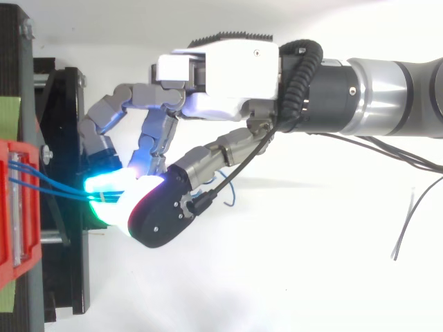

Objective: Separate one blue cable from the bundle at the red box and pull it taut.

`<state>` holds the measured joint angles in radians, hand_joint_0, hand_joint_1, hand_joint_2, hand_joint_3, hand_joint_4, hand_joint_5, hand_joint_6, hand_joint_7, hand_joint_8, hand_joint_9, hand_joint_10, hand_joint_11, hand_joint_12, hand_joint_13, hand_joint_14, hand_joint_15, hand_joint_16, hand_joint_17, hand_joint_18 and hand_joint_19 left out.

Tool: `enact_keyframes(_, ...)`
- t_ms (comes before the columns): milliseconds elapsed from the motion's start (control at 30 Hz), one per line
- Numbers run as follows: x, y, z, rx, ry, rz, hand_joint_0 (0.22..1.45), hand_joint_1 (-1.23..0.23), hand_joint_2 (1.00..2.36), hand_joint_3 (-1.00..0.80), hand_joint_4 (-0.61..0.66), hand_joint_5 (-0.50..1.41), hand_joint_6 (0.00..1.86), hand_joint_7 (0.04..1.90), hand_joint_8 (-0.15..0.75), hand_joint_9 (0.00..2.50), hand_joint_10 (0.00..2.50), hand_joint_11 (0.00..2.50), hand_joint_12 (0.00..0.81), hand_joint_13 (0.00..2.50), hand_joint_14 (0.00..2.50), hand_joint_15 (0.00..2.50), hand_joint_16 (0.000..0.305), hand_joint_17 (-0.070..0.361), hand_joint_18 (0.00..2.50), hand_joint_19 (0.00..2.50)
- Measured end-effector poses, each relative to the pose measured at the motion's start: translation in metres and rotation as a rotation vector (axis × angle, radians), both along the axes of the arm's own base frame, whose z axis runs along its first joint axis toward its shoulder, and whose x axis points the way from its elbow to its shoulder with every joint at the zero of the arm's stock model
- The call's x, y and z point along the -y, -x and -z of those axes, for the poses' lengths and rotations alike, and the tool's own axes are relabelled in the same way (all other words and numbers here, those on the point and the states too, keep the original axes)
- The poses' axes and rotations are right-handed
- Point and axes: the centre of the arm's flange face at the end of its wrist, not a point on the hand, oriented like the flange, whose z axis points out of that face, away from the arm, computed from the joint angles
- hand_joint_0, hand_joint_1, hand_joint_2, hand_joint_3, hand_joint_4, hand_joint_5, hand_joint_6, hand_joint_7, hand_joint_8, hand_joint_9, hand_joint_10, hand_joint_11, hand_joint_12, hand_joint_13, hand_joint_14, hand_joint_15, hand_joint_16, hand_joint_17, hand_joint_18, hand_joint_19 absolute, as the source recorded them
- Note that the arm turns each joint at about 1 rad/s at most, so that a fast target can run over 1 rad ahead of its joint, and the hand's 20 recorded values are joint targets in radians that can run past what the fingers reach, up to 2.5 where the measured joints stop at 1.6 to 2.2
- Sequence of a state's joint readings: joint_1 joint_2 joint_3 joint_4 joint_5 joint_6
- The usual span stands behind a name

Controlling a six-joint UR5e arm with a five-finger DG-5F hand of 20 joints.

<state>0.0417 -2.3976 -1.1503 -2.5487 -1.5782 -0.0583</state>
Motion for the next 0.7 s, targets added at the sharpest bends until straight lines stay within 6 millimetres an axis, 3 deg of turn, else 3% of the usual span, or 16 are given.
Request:
enact_keyframes(233,0.0002,0.0002,0.0003,-0.002,0.0,0.0,0.72,-0.88,1.02,-0.3,0.12,-0.15,0.88,1.48,0.355,1.14,0.0,1.75,0.419,1.24,0.03,1.26,0.054,0.121,1.1,0.74)
enact_keyframes(333,0.0002,0.0002,0.0003,-0.002,0.0,0.0,0.77,-0.91,1.01,-0.36,0.04,-0.16,0.9,1.43,0.349,1.14,0.0,1.76,0.414,1.23,0.03,1.24,0.053,0.118,1.08,0.72)
enact_keyframes(500,0.0002,0.0003,0.0004,-0.002,0.0,0.0,0.82,-0.93,1.0,-0.5,0.03,-0.16,0.91,1.46,0.347,1.13,0.0,1.76,0.41,1.22,0.03,1.24,0.052,0.117,1.05,0.71)
enact_keyframes(700,0.0007,0.0003,0.0003,-0.002,0.0,0.001,0.72,-0.96,1.0,-0.5,0.13,-0.15,0.92,1.37,0.351,1.12,0.0,1.76,0.418,1.21,0.03,1.24,0.052,0.118,1.06,0.68)
